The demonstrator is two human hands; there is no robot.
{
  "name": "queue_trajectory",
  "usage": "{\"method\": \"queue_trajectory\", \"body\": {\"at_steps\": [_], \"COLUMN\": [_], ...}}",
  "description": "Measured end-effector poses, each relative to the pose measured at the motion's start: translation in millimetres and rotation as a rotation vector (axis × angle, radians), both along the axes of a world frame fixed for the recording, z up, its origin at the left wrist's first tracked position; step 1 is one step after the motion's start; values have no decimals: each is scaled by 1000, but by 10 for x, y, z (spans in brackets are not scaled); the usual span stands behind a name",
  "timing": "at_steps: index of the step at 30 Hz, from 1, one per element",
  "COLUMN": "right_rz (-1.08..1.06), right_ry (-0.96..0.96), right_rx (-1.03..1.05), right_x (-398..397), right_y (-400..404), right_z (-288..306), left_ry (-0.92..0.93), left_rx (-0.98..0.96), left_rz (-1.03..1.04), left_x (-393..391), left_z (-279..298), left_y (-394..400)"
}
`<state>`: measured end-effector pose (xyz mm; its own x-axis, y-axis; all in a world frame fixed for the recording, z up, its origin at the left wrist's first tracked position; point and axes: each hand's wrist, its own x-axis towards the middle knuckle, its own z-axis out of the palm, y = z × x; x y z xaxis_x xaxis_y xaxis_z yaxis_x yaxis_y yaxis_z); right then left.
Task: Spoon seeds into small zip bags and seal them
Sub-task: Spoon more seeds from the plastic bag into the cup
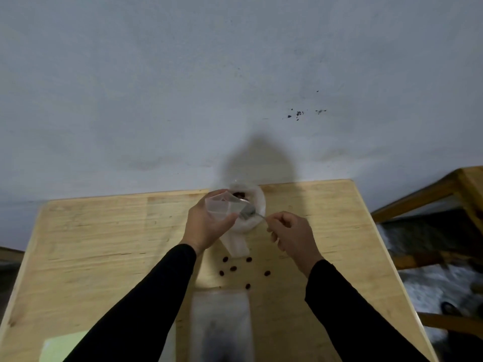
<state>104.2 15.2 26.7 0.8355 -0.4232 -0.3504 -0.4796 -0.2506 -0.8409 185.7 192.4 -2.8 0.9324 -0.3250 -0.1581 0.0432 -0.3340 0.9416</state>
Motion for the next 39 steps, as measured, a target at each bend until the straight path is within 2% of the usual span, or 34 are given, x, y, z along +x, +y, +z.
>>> {"method": "queue_trajectory", "body": {"at_steps": [2,3,7,12,16,25,30,39], "right_rz": [-21,-30,-84,-94,-142,-369,-448,-358], "right_ry": [-97,-144,-228,-210,-127,-88,-96,-174], "right_rx": [164,179,89,41,87,381,553,476], "right_x": [-13,-15,22,48,103,175,146,174], "right_y": [-50,-67,-91,-128,-101,54,-66,-280], "right_z": [53,73,63,49,-6,-288,-302,-41], "left_ry": [44,67,79,-34,-125,-261,-239,-148], "left_rx": [-51,-86,-146,-57,-31,9,76,91], "left_rz": [21,37,73,74,43,25,111,179], "left_x": [-5,-13,-60,-65,-137,-246,-275,-328], "left_z": [-1,11,24,10,76,170,110,18], "left_y": [17,20,17,-6,-69,-212,-164,-172]}}
